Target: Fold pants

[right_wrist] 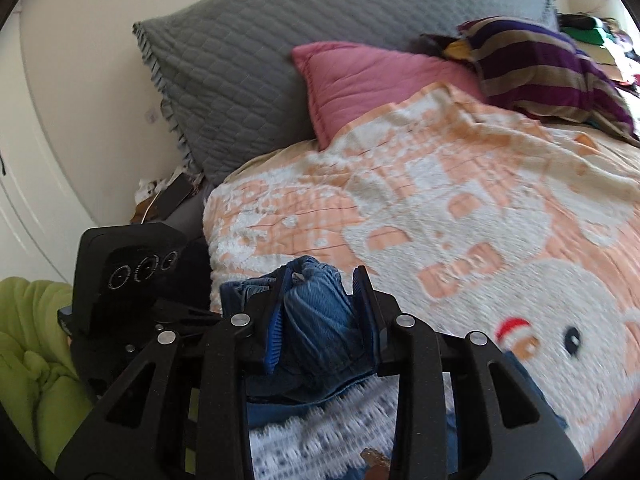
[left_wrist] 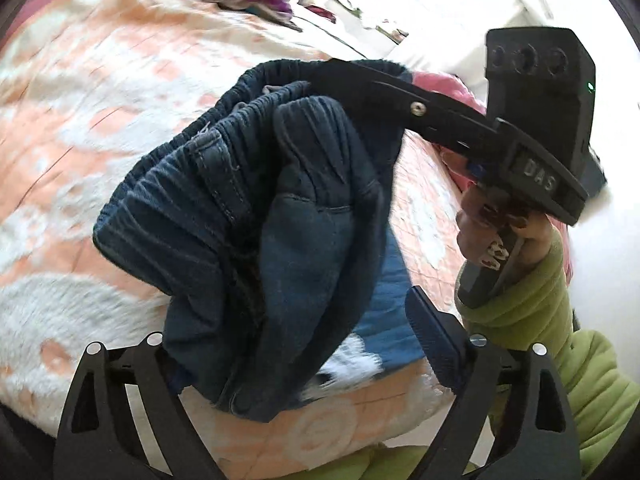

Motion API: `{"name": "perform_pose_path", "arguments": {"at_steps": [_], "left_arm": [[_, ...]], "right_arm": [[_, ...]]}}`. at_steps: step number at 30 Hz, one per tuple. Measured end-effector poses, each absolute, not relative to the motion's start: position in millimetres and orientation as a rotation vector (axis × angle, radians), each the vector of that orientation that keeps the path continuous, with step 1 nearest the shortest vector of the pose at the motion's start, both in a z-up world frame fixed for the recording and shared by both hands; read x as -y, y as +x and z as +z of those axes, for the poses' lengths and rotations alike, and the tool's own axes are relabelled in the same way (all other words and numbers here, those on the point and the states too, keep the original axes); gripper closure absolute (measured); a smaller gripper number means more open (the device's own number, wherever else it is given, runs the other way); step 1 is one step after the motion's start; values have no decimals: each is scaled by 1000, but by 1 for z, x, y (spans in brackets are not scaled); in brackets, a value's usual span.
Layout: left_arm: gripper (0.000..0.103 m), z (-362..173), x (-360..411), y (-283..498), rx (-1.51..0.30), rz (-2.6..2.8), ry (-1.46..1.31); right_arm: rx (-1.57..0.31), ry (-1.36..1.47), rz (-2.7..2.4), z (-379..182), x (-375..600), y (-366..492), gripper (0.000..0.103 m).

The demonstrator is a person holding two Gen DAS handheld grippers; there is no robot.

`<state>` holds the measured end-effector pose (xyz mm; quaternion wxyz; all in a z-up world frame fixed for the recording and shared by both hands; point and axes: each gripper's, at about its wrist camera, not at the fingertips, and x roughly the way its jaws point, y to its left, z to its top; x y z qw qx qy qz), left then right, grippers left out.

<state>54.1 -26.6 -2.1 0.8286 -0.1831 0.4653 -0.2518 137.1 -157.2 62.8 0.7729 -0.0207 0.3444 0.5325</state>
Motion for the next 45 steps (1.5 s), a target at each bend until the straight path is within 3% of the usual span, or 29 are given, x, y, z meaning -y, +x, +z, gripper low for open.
{"name": "perform_pose_path", "arguments": {"at_steps": [5,6,9,13,16,24,36,45], "left_arm": [[15,5,65,54,-984,-632,-295],[15,4,73,53,-989,-668,-282],[15,0,89,56,-1004,-708,-226],[15,-6,87,65,-1019,-732,-224],[15,-9,95,63,-1023,-720,-170],[13,-29,108,51,-1031,-712,-83],[5,16,30,40,-914,-548,-180],[6,31,4,80,-935,-395,-175]], "right_arm": [[-734,29,1088,58,208,135,78],[-737,41,1062,55,218,134,75],[-755,91,942,45,248,135,53],[-782,46,770,25,269,124,52],[-805,49,782,14,264,116,41],[-935,-73,643,-26,257,114,37],[-695,-87,676,30,288,55,22],[-576,-323,917,51,244,-15,21]]}}
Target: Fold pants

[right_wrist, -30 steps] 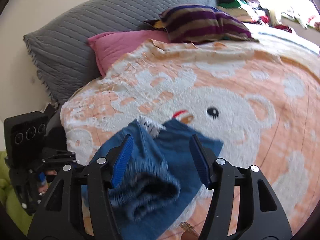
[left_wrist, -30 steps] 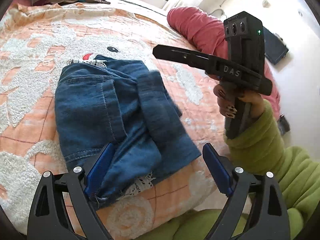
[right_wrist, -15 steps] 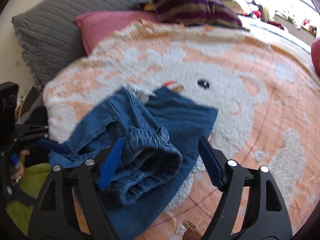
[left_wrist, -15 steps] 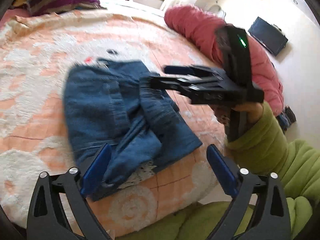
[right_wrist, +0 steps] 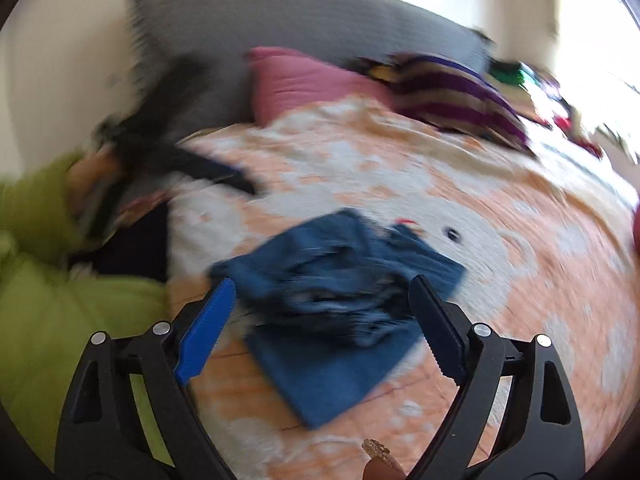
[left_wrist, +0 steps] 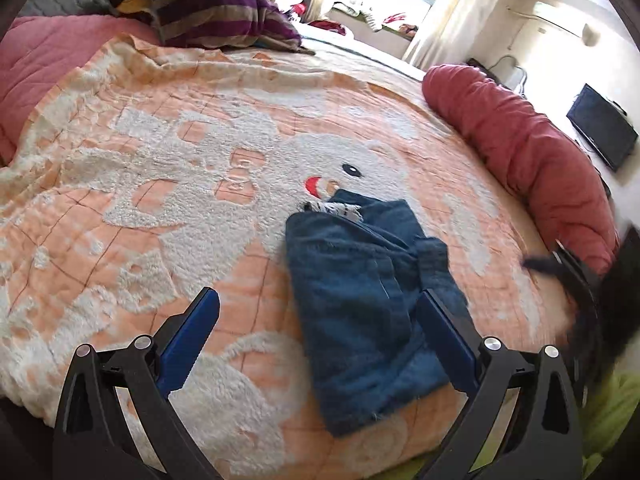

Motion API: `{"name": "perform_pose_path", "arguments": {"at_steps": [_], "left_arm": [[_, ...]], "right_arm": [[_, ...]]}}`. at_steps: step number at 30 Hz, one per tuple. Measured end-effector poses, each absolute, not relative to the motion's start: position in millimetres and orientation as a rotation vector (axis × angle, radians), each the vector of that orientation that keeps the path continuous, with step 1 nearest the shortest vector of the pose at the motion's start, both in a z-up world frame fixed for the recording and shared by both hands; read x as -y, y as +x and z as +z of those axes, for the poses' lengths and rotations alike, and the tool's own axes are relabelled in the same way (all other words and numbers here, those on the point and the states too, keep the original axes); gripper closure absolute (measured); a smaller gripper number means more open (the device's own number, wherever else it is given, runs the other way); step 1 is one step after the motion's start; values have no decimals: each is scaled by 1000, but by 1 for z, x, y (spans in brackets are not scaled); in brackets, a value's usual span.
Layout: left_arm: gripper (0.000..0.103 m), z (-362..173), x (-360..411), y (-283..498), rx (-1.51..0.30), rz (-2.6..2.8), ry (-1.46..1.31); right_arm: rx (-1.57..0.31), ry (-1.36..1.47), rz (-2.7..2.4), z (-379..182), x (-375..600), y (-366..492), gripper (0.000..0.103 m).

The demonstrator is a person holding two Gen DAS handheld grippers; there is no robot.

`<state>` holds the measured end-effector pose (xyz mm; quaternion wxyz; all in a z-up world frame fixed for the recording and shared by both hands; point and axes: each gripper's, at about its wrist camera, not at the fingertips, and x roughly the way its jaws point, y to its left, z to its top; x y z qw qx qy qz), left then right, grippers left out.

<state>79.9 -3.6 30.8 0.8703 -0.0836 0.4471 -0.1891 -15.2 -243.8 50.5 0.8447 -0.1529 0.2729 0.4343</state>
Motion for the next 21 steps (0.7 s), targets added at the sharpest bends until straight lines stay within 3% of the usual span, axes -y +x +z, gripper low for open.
{"name": "perform_pose_path", "arguments": {"at_steps": [2,3,4,7,9,14,15,16,17,21], "left_arm": [[7,30,8,90,-952,-403,-161],[18,29,10,92,-959,-407,-150],[37,28,14,96,-964,-412,-142],[48,18,30,111,-1012,-446,-121],[62,10,37,118,-1033,-454,-114],[62,-17,52,126,-1081,-450,-78],[62,-21,54,127,-1086,-445,-66],[62,-25,56,128,-1089,-442,-60],[62,-29,55,130,-1092,-437,-66],[61,-32,52,132,-1094,-440,-89]], "right_arm": [[-579,-351,964,48,231,-23,21],[-585,-363,982,46,225,-25,21],[-586,-384,1001,44,218,-26,27],[-602,-432,1037,36,199,-26,40],[-614,-479,1045,28,185,-23,45],[-615,-624,1030,9,155,-19,58],[-622,-656,1022,3,150,-17,64],[-639,-669,1025,-1,148,-14,81],[-674,-656,1049,-5,147,-10,88],[-723,-584,1142,5,163,-16,102]]}}
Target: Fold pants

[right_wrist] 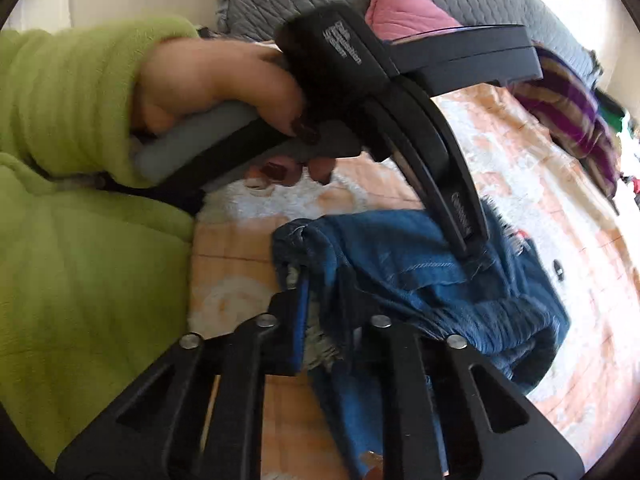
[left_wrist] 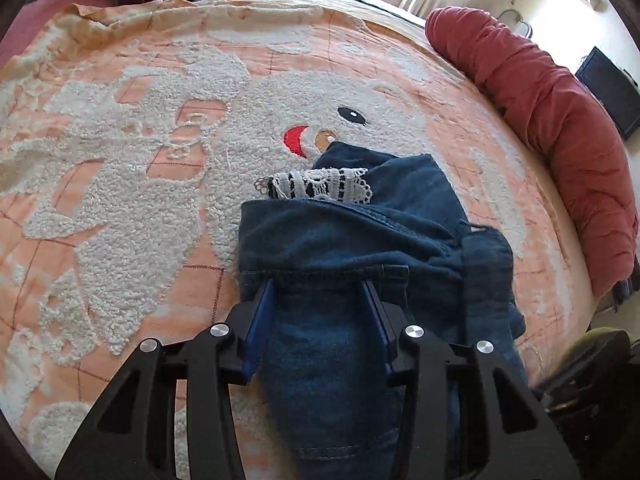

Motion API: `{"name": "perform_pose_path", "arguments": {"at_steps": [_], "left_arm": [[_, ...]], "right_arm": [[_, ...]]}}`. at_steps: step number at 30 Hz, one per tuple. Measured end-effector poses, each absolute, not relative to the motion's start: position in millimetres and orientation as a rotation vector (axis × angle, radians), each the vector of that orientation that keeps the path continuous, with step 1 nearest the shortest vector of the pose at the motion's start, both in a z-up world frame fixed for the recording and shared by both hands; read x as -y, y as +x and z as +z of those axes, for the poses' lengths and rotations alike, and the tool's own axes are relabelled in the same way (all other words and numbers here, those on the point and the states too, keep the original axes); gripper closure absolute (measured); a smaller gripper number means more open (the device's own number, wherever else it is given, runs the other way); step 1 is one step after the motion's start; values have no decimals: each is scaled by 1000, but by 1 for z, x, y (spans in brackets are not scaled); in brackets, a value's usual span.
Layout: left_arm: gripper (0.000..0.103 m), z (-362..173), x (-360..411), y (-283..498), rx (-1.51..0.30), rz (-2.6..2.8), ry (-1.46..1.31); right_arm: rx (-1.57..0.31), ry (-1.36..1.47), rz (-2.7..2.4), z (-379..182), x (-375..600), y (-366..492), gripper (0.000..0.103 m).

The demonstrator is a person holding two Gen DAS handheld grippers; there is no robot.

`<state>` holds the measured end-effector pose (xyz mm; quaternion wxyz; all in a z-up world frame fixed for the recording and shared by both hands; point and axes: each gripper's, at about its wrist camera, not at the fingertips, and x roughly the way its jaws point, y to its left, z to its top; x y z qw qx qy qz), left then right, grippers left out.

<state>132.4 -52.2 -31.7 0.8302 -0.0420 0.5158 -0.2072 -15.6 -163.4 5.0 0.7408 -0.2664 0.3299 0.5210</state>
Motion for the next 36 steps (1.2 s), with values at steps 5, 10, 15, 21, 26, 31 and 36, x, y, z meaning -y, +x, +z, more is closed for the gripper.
{"name": "perform_pose_path", "arguments": {"at_steps": [5,10,15,21,26,31,36], "left_arm": [[61,-30,55,129,-1068,-439,-60],[60,-30,56,124,-1051,-431,-39],[60,-28,60,123,-1044,-422,-16],[60,-27,59,121,-1041,-416,-14],[59,-27,60,120,-1037,-417,-11],[59,-25,59,118,-1024,-418,-18],[53,-21,57,111,-1000,-410,-38]], "right_arm": [[-772,-630,1153,-5,179,-31,102],[-833,-588,1119,-19,185,-31,100],[-619,-529,1156,31,190,-47,75],[-586,-587,1144,26,154,-32,75],[-696,-665,1129,-10,137,-20,91],[-718,-631,1143,-9,148,-23,92],[-721,-562,1145,2,157,-28,89]]}}
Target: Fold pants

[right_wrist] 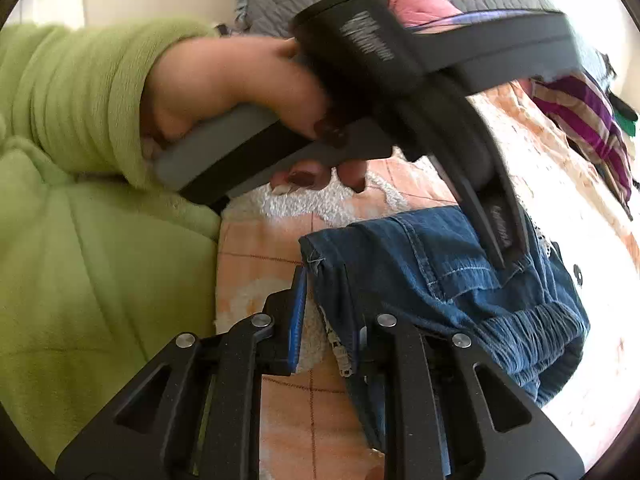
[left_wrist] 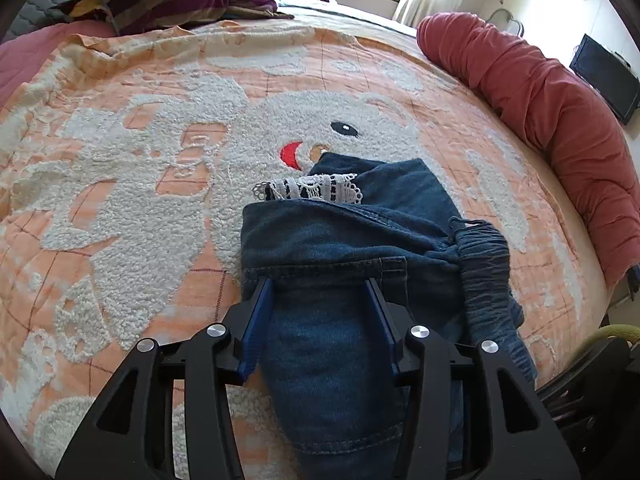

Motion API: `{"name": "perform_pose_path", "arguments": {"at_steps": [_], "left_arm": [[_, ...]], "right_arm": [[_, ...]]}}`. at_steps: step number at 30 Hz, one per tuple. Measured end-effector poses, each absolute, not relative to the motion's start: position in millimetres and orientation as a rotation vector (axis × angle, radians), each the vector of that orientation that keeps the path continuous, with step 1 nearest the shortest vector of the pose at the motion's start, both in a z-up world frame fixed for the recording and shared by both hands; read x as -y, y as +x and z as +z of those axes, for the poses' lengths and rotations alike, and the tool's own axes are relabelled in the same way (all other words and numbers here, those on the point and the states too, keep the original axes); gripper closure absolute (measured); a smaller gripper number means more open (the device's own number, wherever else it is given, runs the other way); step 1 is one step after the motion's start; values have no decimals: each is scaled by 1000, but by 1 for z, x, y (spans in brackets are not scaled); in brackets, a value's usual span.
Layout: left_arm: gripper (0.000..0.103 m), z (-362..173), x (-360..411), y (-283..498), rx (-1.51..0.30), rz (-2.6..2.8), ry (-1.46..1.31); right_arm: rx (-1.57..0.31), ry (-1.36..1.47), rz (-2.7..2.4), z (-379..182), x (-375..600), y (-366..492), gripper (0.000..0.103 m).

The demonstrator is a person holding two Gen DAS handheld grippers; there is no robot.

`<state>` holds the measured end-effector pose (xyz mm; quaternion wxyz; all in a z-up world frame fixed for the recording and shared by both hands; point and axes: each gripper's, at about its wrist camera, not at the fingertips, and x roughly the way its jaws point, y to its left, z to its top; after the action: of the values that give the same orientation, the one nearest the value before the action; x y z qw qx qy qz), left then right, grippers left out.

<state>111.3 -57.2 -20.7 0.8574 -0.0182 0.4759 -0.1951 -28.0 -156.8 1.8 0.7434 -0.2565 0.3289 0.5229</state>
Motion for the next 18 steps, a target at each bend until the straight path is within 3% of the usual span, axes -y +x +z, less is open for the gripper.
{"name": "perform_pose_path", "arguments": {"at_steps": [5,18], "left_arm": [[48,-5,58,98,-949,-401,-18],[46,39,54,63,-810,-362,21]], "right_arm": [[-642,-451,1151,33,181,-37,83],[-488,-282,954,87,240,-34,52]]}}
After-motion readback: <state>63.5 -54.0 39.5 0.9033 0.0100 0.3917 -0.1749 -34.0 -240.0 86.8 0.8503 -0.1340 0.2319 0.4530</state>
